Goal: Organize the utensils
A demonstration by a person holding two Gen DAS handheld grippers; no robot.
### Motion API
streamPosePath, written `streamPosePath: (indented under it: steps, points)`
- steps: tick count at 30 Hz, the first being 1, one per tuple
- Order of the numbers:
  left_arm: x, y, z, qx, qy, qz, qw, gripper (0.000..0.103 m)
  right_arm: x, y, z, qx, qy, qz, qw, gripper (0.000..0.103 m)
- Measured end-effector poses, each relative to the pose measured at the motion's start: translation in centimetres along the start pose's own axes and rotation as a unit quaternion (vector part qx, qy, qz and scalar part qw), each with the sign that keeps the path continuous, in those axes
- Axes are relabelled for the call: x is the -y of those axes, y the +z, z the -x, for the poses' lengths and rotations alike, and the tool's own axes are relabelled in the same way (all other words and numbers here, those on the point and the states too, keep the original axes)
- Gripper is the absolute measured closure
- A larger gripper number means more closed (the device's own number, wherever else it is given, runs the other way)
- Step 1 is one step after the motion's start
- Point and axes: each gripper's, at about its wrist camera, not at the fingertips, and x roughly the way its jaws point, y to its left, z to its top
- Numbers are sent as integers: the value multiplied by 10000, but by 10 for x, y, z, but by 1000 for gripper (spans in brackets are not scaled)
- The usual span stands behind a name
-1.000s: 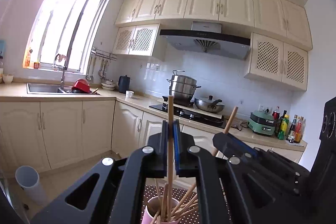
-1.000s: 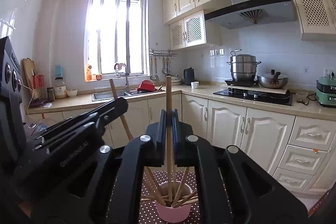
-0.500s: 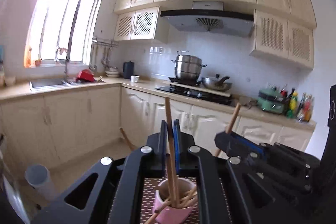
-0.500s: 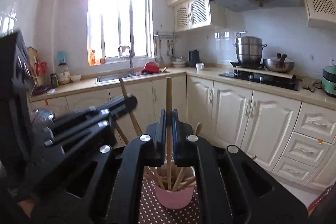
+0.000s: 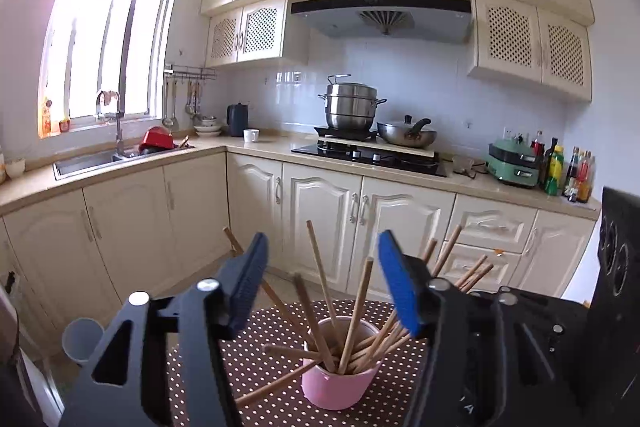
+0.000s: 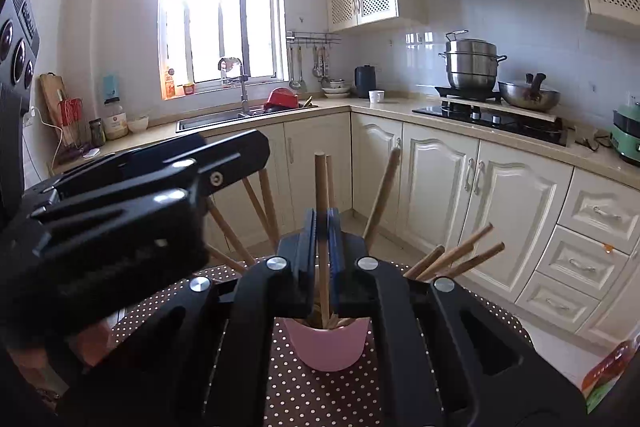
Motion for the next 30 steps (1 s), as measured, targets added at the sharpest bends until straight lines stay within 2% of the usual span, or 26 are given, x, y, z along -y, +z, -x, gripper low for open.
streamPosePath:
  steps: [1, 3, 4, 5, 10, 14, 20, 24, 30]
  points:
    - [-3, 0, 4, 20, -6, 61, 10000, 43, 0, 0, 3, 3, -38, -8, 10000, 96]
    - [-7, 1, 10, 40, -49, 183, 9998, 39, 0, 0, 8, 35, -52, -54, 10000, 86]
    - [-9, 2, 13, 37, -67, 230, 9997, 37, 0, 1, 13, 70, -55, -73, 9999, 69]
    - [-9, 2, 16, 45, -48, 233, 9997, 36, -1, 1, 17, 117, -78, -74, 9999, 47]
    - [-7, -1, 41, 118, 185, -29, 9998, 34, -7, 2, 40, 275, -131, -41, 9995, 45]
    - [-10, -6, 65, 134, 253, -14, 9996, 29, -12, 2, 64, 422, -236, -14, 9988, 45]
    - [-13, -16, 114, 207, 428, 22, 9989, 26, -22, -3, 99, 426, -732, -5, 9964, 45]
    - [-12, -21, 150, 196, 463, -17, 9987, 22, -31, -7, 129, 491, -825, -65, 9954, 37]
    - [-7, -29, 201, 250, 441, -86, 9987, 21, -60, -10, 185, 858, -932, 21, 9919, 26]
